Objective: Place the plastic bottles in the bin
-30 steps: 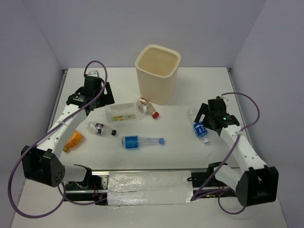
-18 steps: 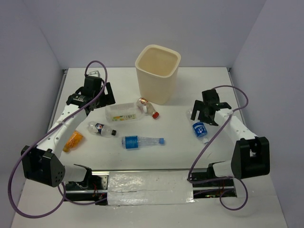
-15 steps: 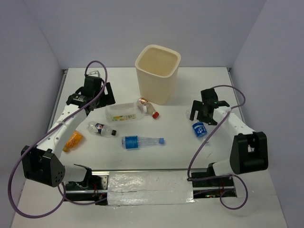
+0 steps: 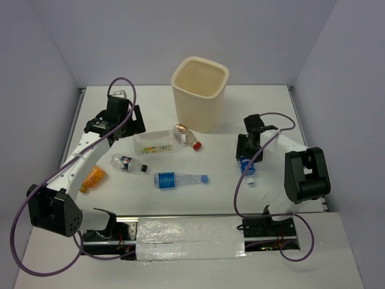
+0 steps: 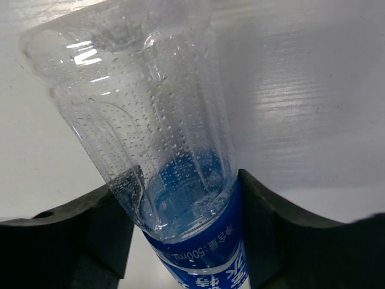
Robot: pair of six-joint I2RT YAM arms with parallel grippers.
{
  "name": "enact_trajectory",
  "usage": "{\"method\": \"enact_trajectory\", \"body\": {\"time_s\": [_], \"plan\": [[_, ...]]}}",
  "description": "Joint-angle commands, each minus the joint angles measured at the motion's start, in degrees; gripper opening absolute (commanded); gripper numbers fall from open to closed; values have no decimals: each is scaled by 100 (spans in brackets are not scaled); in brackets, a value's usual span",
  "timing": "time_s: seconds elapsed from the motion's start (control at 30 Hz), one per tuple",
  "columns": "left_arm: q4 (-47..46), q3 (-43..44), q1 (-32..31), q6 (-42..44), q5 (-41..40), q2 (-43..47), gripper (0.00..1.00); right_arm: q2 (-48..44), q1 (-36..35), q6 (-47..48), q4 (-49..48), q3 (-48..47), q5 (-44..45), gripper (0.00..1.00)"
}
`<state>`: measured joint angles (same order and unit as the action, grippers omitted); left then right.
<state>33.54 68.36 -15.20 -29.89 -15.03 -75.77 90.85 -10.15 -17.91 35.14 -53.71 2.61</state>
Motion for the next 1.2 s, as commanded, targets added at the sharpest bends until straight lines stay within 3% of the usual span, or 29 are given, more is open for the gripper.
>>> {"method": "enact_trajectory", "body": {"time_s": [0.0,0.17,0.33,0.47,0.67,0.8,1.0,1.07,1.17], "plan": [[152,274,-27,106,-184,36,99,-260,-66,-168,10,-288,73,57],[276,406,-27,53,-290,71,99,-1435,-101,-414,327,-859,-76,49],[311,485,-18,-52,-404,141,99,-1790,-346,-766,372,-2615,-77,49],[565,617,-27,-227,-440,176,99,-1527,-837,-889,-505,-3985,239,50],[1066,557,0,-632,-493,334,99,-438,-1313,-811,-2193,-5199,994,51],[1417,354,122,-737,-361,580,99,362,-1516,-732,-3220,-5658,1443,51],[1893,169,676,-782,-562,888,99,1505,-1736,-310,-3838,-6230,2138,54],[2007,143,956,-773,-650,914,100,1716,-1771,-257,-3917,-6169,2270,57],[2042,46,1352,-808,-686,941,99,1805,-1815,-292,-3944,-6037,2209,76]]}}
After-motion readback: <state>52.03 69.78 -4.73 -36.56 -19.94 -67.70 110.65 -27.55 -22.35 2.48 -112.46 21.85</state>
